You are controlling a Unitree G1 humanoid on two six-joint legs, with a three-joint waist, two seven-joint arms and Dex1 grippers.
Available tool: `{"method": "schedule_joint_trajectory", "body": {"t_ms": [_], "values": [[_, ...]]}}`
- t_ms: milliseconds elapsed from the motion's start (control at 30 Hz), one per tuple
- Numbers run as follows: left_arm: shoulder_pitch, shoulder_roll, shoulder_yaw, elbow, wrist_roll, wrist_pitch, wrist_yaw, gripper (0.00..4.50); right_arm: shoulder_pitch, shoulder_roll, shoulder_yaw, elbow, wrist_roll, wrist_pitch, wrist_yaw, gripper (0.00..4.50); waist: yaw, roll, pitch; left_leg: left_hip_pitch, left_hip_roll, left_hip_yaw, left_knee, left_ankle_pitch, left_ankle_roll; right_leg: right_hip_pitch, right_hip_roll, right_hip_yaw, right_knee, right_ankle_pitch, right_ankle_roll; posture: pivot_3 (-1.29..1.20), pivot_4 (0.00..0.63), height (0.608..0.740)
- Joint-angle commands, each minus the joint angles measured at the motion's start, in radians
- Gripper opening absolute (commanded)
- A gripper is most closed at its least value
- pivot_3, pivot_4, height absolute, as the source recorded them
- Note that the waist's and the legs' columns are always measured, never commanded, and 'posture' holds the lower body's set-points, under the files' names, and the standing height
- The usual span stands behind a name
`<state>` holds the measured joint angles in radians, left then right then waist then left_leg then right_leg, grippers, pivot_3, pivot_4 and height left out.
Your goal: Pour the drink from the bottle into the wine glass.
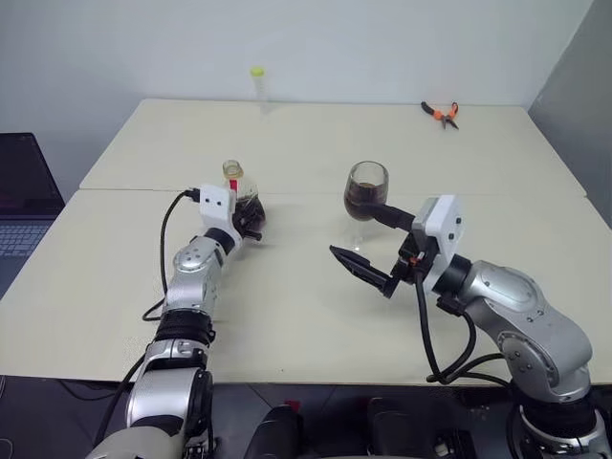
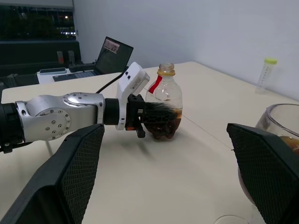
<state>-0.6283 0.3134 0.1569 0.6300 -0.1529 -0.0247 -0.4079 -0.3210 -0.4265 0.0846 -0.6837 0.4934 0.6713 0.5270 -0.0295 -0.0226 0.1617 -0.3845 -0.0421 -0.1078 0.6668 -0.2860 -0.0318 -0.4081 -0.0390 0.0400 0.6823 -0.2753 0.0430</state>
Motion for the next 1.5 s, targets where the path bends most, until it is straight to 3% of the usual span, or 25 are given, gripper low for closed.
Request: {"method": "schedule_joint_trajectory", "body": {"t_ms": [33, 700, 1067, 1100, 1333, 1500], "values": [[0.003, 0.013, 0.006, -0.035, 0.001, -0.032, 0.001, 0.65, -0.014, -0.002, 0.007, -0.012, 0.01, -0.019, 0.011, 4.5, 0.0, 0.0, 0.0, 0.0, 0.0, 0.0, 0.0, 0.0, 0.0, 0.0, 0.0, 0.0, 0.0, 0.0, 0.0, 0.0, 0.15, 0.74], [0.034, -0.005, 0.002, -0.006, 0.008, -0.05, 0.044, 0.65, -0.012, 0.005, 0.036, 0.007, -0.003, -0.042, 0.009, 4.5, -0.001, 0.0, -0.001, 0.001, 0.0, 0.0, -0.001, 0.0, 0.0, 0.0, 0.0, 0.0, 0.0, 0.0, 0.0, 0.0, 0.15, 0.74], [0.068, 0.001, 0.001, -0.038, 0.006, -0.054, 0.043, 4.31, -0.007, 0.003, 0.037, 0.004, -0.002, -0.041, 0.007, 4.5, -0.001, 0.0, -0.001, 0.002, 0.001, 0.0, -0.001, 0.0, 0.001, 0.001, 0.0, 0.0, 0.0, 0.0, 0.0, 0.0, 0.15, 0.74], [0.073, 0.001, 0.001, -0.045, 0.005, -0.055, 0.042, 4.48, -0.007, 0.003, 0.037, 0.003, -0.001, -0.041, 0.008, 4.5, -0.001, 0.0, -0.001, 0.002, 0.0, 0.0, -0.001, 0.0, 0.001, 0.001, 0.0, 0.0, 0.0, 0.0, 0.0, 0.0, 0.15, 0.74], [0.13, 0.021, 0.004, -0.126, 0.018, -0.043, 0.057, 4.48, 0.008, 0.004, 0.032, 0.0, -0.006, -0.04, -0.005, 4.5, -0.001, 0.0, -0.001, 0.002, 0.001, 0.0, -0.002, 0.0, 0.001, 0.001, 0.0, 0.0, -0.001, 0.0, 0.0, 0.0, 0.15, 0.74], [0.238, 0.036, 0.034, -0.322, -0.024, 0.028, 0.052, 4.48, 0.128, 0.005, 0.017, -0.022, -0.058, -0.099, -0.048, 4.5, 0.0, 0.0, -0.001, 0.002, 0.001, 0.0, -0.002, 0.0, 0.001, 0.001, -0.002, 0.0, -0.001, 0.0, 0.0, 0.0, 0.15, 0.74]]}}
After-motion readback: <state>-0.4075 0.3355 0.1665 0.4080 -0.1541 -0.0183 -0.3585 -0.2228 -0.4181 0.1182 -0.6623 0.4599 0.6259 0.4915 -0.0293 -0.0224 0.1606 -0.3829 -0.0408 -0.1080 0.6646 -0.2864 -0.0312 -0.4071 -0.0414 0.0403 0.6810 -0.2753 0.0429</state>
